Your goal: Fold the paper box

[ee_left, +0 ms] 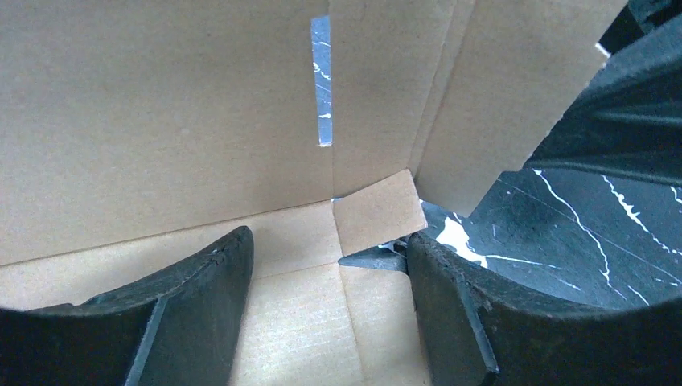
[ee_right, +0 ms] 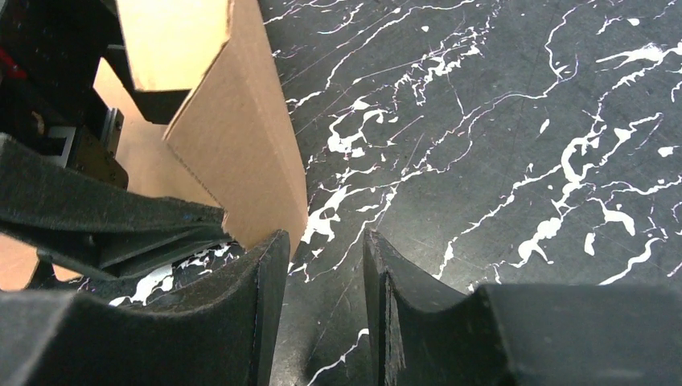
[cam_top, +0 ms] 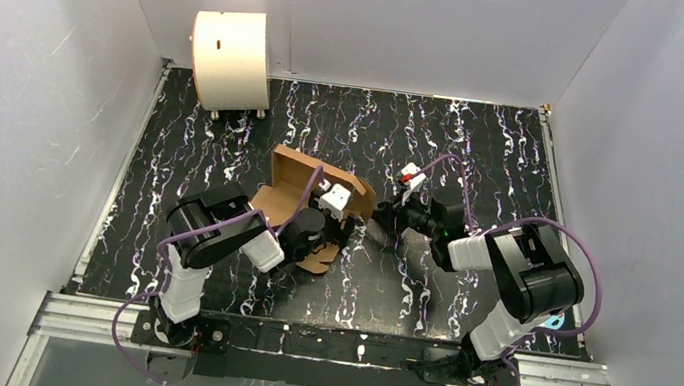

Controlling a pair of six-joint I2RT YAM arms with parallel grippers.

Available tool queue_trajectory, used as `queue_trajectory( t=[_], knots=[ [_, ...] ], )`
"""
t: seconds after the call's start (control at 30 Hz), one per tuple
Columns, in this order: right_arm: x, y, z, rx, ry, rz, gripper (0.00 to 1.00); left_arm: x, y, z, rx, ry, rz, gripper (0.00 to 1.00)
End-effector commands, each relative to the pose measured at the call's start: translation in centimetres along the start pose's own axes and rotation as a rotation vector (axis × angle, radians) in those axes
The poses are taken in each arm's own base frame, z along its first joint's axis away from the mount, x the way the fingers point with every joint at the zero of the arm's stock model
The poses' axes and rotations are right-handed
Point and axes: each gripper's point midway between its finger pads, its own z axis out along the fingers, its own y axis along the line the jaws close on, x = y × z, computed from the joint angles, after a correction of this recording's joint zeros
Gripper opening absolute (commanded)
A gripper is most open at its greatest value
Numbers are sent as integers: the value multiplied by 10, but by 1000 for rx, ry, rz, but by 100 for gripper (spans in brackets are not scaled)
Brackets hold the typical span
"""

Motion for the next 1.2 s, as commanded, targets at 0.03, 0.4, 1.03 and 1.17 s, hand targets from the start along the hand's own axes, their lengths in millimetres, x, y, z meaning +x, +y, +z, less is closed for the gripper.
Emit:
queue_trajectory(
  t=[0.03,0.4,1.03,1.17],
  knots=[
    [-27,6,8,-69,-85,-70,48,-13,4,3,15,-33,-115,66],
    [-27,11,8,-101,-93,-77,48,-24,9,1,-4,-67,-172,71],
    [-39,13,12,-101,-137,-112,48,-24,40,-13,-136,-106,-264,47],
    [-49,2,8,-22,-169,-135,48,-32,41,-15,-133,-123,-264,47]
  ],
)
